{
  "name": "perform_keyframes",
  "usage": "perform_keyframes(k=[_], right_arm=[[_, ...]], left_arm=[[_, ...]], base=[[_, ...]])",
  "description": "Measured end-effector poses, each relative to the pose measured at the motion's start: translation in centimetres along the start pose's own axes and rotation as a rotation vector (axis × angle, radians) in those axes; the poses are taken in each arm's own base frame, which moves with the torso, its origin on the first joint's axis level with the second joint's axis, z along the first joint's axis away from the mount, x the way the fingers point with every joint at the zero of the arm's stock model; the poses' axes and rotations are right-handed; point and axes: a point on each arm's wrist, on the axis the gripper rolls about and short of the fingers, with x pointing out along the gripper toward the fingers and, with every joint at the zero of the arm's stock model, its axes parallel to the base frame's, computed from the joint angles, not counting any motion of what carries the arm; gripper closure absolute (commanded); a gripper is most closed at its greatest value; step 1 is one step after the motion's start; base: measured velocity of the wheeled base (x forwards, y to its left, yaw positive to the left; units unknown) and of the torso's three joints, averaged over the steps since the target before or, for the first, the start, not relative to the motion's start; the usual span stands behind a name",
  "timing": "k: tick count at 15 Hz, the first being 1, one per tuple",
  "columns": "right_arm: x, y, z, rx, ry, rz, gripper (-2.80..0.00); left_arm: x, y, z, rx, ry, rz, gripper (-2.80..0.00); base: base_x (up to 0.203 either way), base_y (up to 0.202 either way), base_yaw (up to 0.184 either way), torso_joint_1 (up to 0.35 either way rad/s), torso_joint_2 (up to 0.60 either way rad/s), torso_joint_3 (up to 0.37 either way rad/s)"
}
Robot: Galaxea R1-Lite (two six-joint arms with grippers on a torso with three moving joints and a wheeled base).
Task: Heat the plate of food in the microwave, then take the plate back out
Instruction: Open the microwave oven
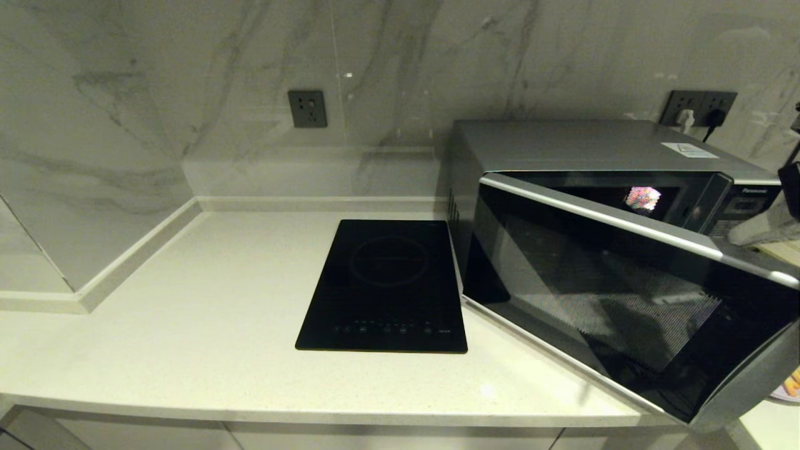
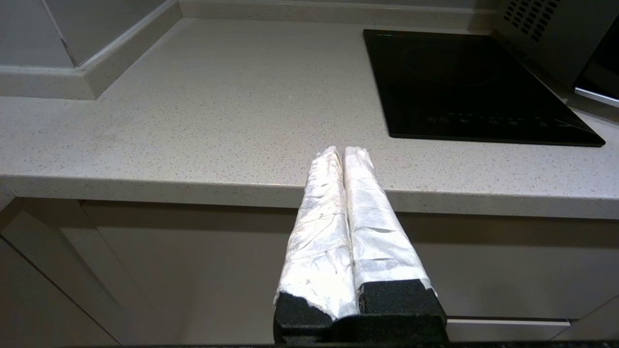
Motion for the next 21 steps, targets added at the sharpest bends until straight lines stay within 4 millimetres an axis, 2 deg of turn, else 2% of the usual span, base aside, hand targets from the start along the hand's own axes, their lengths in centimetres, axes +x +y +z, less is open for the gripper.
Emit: perform_keyframes(k=[5,12,15,17,21], right_arm=[[-1.8,0.2,-2.0,-0.009,-0.008,-0.007,0.00],[-3.6,-1.8,-4.2,0.076,-0.040,-0.067,0.00],[-3.7,-2.0,-6.0,0.029,-0.008,-0.030,0.00],[-3.6,-1.0,-7.4,-0.073,0.034,0.067,0.00],[-2.7,2.0,-9.2,-0.293,0.129,0.129,0.00]], left_arm=[[0.0,0.0,0.0,0.000,0.000,0.000,0.00],[0.0,0.0,0.0,0.000,0.000,0.000,0.00],[0.0,0.0,0.0,0.000,0.000,0.000,0.00],[0.0,0.0,0.0,0.000,0.000,0.000,0.00],[0.0,0.0,0.0,0.000,0.000,0.000,0.00]], base=[[0.000,0.000,0.000,0.000,0.00,0.000],[0.000,0.000,0.000,0.000,0.00,0.000],[0.000,0.000,0.000,0.000,0.00,0.000],[0.000,0.000,0.000,0.000,0.00,0.000],[0.000,0.000,0.000,0.000,0.00,0.000]])
